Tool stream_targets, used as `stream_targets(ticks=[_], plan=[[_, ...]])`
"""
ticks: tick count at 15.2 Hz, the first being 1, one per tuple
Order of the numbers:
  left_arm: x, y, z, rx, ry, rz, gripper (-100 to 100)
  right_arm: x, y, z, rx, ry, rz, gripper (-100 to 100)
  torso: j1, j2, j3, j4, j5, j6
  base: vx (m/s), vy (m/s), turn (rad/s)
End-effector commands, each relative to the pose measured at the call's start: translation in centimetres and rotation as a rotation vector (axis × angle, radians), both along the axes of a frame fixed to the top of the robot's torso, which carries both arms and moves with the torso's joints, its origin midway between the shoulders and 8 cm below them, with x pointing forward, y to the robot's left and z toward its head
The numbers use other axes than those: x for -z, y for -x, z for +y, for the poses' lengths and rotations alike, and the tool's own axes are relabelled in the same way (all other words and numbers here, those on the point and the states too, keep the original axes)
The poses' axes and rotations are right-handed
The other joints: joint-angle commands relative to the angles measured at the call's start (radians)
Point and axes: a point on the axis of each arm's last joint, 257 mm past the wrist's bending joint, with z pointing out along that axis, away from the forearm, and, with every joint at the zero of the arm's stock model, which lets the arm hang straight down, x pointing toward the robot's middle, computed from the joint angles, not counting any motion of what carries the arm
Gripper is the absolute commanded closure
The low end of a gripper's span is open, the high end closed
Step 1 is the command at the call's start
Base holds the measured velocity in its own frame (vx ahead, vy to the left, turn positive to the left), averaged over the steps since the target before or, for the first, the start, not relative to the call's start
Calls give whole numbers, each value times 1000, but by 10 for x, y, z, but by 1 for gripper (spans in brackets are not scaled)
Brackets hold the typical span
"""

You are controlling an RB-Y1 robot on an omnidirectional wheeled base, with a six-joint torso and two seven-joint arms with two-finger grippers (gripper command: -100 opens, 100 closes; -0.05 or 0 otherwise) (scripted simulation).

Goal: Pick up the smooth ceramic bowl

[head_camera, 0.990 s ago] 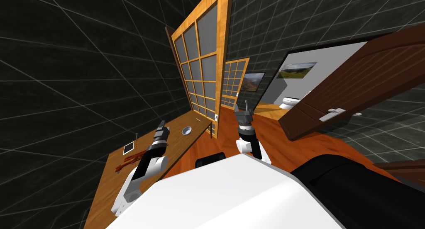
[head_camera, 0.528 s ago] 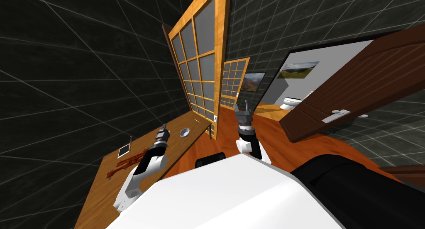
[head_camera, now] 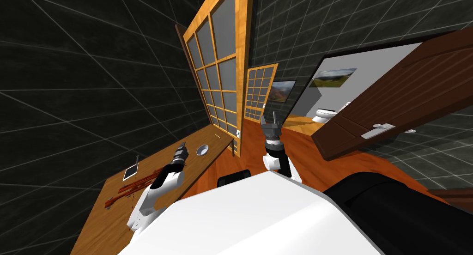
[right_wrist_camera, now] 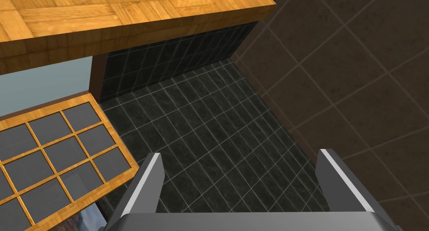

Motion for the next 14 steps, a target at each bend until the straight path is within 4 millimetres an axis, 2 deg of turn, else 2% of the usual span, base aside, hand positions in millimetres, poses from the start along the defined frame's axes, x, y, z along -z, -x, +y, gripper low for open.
stream_targets(ticks=[1,2,3,4,7,8,9,11,12,13,14], plan=[[31,8,14,-29,28,82,-100,0,0,0,0,0,0,0,0,0,0,0,0,0,78,-75,-11],[34,9,15,-31,30,91,-100,0,0,0,0,0,0,0,0,-1,0,0,0,0,79,-73,-10],[50,13,24,-51,49,139,-100,0,0,0,0,0,0,0,0,-1,0,0,0,0,68,-78,-10],[52,13,24,-52,51,146,-100,0,0,0,0,0,0,0,0,-1,0,0,0,0,60,-78,-5],[85,24,41,-96,93,241,-100,0,0,0,0,0,0,0,-1,0,0,0,0,0,70,-76,-17],[89,26,41,-97,96,255,-100,0,0,0,0,0,0,0,0,-1,0,0,0,0,76,-65,-16],[101,31,48,-118,116,293,-100,0,0,0,0,0,0,0,0,-1,0,0,0,0,80,-61,-18],[106,33,48,-120,120,308,-100,0,0,0,0,0,0,0,1,-1,-1,0,0,0,60,-41,-10],[122,41,55,-143,144,356,-100,0,0,0,0,0,0,0,2,0,0,0,0,0,54,-36,-19],[122,42,55,-143,145,359,-100,0,0,0,0,0,0,0,2,0,0,0,0,0,59,-38,-18],[135,48,62,-164,166,394,-100,0,0,0,0,0,0,0,2,0,0,0,0,0,71,-53,-35]])
